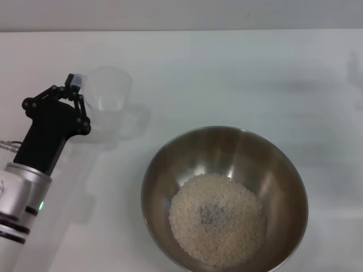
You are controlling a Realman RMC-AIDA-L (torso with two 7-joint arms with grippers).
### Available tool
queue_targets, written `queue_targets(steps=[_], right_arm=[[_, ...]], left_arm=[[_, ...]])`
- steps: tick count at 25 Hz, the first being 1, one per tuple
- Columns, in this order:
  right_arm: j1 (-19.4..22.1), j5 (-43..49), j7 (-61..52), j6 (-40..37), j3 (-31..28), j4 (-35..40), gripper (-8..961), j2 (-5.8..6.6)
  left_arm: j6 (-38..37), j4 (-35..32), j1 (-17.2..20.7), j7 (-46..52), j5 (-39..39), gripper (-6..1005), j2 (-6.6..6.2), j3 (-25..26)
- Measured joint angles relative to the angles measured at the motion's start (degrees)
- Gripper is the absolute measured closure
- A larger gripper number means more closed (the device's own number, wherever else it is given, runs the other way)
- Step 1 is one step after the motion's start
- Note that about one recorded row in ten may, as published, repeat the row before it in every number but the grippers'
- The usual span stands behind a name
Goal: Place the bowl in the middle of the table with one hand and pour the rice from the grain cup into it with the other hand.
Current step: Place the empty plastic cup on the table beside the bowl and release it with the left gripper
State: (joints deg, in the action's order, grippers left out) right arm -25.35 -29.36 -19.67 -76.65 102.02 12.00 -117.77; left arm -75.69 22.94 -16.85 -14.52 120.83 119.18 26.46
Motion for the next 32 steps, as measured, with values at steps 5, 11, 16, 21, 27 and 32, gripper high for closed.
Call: queue_targets(steps=[5, 11, 16, 21, 27, 32], right_arm=[[-0.3, 0.0, 0.0, 0.0, 0.0, 0.1, 520, -0.01], [-0.4, 0.0, 0.0, 0.1, -0.1, 0.4, 520, -0.01], [-0.4, 0.0, 0.0, 0.3, -0.1, 0.4, 520, -0.01], [-0.5, 0.0, 0.0, 0.4, -0.1, 0.5, 520, -0.01], [-0.8, 0.0, 0.0, 0.5, -0.1, 0.5, 520, -0.01], [-1.0, 0.1, 0.0, 0.6, -0.1, 0.5, 520, -0.01]], left_arm=[[5.7, -0.1, -0.8, 4.7, -2.9, 903, -0.08, 1.2], [11.2, -0.5, -1.6, 6.9, -3.0, 890, -0.09, 3.2], [13.6, -0.8, -2.1, 6.9, -3.1, 879, -0.1, 3.5], [14.4, -1.3, -2.1, 6.9, -3.1, 867, -0.1, 3.5], [15.5, -1.3, -2.1, 6.9, -3.1, 854, -0.1, 3.2], [15.7, -1.4, -1.9, 6.9, -3.0, 843, -0.09, 3.1]])
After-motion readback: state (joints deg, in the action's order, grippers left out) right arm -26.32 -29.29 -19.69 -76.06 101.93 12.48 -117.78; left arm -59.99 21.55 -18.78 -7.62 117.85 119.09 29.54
